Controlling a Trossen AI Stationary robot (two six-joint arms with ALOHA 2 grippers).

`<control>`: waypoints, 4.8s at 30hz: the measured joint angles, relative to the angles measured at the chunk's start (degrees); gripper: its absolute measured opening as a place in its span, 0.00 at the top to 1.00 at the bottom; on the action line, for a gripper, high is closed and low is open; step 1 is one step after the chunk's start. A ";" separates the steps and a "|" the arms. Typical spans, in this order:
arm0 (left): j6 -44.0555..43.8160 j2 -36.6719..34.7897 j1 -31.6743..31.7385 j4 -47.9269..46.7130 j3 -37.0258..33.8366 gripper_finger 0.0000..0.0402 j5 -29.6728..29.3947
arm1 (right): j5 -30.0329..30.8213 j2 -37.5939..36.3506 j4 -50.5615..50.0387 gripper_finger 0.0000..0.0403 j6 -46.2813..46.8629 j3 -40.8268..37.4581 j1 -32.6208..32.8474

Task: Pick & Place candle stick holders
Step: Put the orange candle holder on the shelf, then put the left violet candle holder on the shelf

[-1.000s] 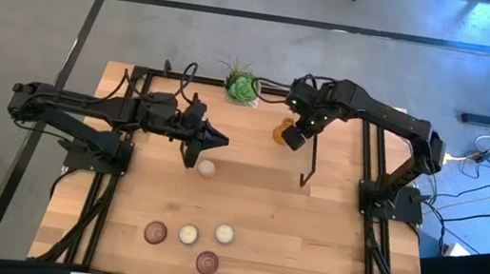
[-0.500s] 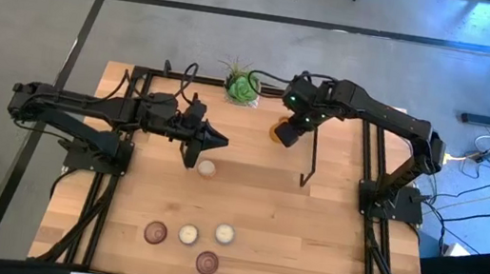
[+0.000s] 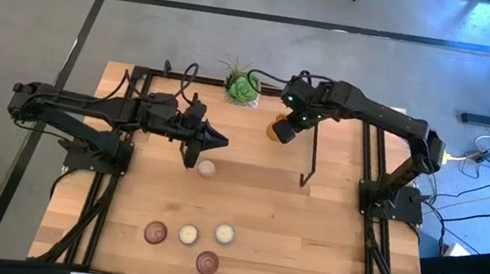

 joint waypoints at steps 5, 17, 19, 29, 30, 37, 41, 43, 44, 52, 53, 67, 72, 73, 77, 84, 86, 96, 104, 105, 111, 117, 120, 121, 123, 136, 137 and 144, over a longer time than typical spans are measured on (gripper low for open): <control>0.00 0.01 0.00 0.01 -0.01 0.89 0.00 | -4.89 -0.03 5.93 1.00 0.91 -5.65 -0.83; -0.61 0.01 0.00 -0.07 -0.01 0.89 0.31 | -5.94 -0.01 13.35 1.00 2.54 -10.42 -0.03; -0.61 0.01 0.00 -0.06 -0.01 0.89 0.31 | -6.33 -0.03 14.52 1.00 2.54 -10.42 -0.03; -0.61 0.01 0.00 -0.07 -0.01 0.89 0.31 | -9.27 -0.05 20.19 1.00 2.54 -10.42 -0.03; -0.61 0.01 0.00 -0.08 0.01 0.89 0.31 | -9.38 -0.05 20.73 1.00 2.54 -10.42 -0.03; -0.61 0.01 0.00 -0.07 0.01 0.89 0.28 | -10.18 -0.05 22.41 1.00 3.00 -10.42 -0.03; -0.61 0.01 0.00 -0.09 0.00 0.89 0.28 | -10.45 -0.05 23.79 1.00 3.17 -10.42 0.02; -0.61 0.01 0.00 -0.07 -0.01 0.89 0.28 | -10.45 -0.05 24.99 1.00 3.21 -10.42 0.02; -0.61 0.01 0.00 -0.07 0.00 0.89 0.26 | -10.45 -0.05 25.39 1.00 3.36 -10.42 0.02; -1.13 0.01 0.00 -0.09 0.01 0.89 0.26 | -10.60 -0.05 27.23 1.00 3.37 -10.42 0.28; -1.38 0.01 0.00 -0.09 -0.01 0.89 0.28 | -10.60 -0.05 27.84 1.00 3.37 -10.42 0.36; -1.71 -1.71 0.00 -0.46 -0.01 0.89 2.21 | -16.70 -2.29 24.82 1.00 3.36 -10.36 2.77; -1.68 -4.56 0.02 -0.58 -0.01 0.89 7.74 | -20.92 -6.57 21.95 1.00 3.35 -10.36 6.75; -1.70 -4.95 0.01 -0.37 0.00 0.89 9.03 | -21.27 -7.71 21.90 1.00 3.47 -10.36 7.89; -5.01 -5.95 -0.39 -1.26 0.01 0.89 13.83 | -21.40 -11.91 22.05 1.00 6.29 -10.36 12.78; -12.86 -4.85 -6.93 -11.06 -0.06 0.89 12.08 | -21.37 -16.89 22.10 0.98 12.34 -10.36 20.69; -15.77 -4.54 -10.02 -11.61 -0.03 0.89 8.60 | -21.37 -17.48 21.83 0.97 13.34 -10.36 23.00; -38.19 -3.24 -25.50 -17.23 -0.03 0.88 -2.99 | -17.19 -17.45 18.15 0.90 17.32 -10.38 36.33; -61.79 0.66 -35.34 -29.15 -0.01 0.78 6.70 | -4.37 -17.45 18.25 0.81 20.35 -10.38 46.00; -64.24 1.11 -36.53 -29.82 -0.01 0.76 8.08 | -2.81 -17.45 18.34 0.79 21.17 -10.38 46.68; -73.12 3.02 -42.38 -35.06 0.01 0.68 9.17 | 4.49 -17.45 19.15 0.71 23.63 -10.38 50.61; -78.62 7.14 -45.03 -41.55 0.01 0.66 3.00 | 8.37 -17.43 22.03 0.66 24.41 -10.38 51.80; -79.68 10.33 -45.07 -41.17 0.01 0.66 5.13 | 9.39 -17.43 23.29 0.65 24.39 -10.38 51.84; -79.79 11.29 -45.07 -40.89 0.01 0.66 5.71 | 9.57 -17.43 23.67 0.65 24.39 -10.38 51.86; -79.39 13.03 -45.07 -39.72 0.01 0.66 5.88 | 9.61 -17.40 24.39 0.65 24.41 -10.38 51.84; -79.53 17.66 -44.81 -39.35 0.01 0.66 2.96 | 10.84 -17.40 24.28 0.65 24.09 -10.38 51.88; -79.53 17.90 -44.81 -39.45 0.01 0.66 2.96 | 10.84 -17.40 24.28 0.65 24.00 -10.38 51.88; -79.49 20.37 -44.78 -39.08 0.01 0.68 3.25 | 12.32 -17.40 24.28 0.65 23.64 -10.38 52.45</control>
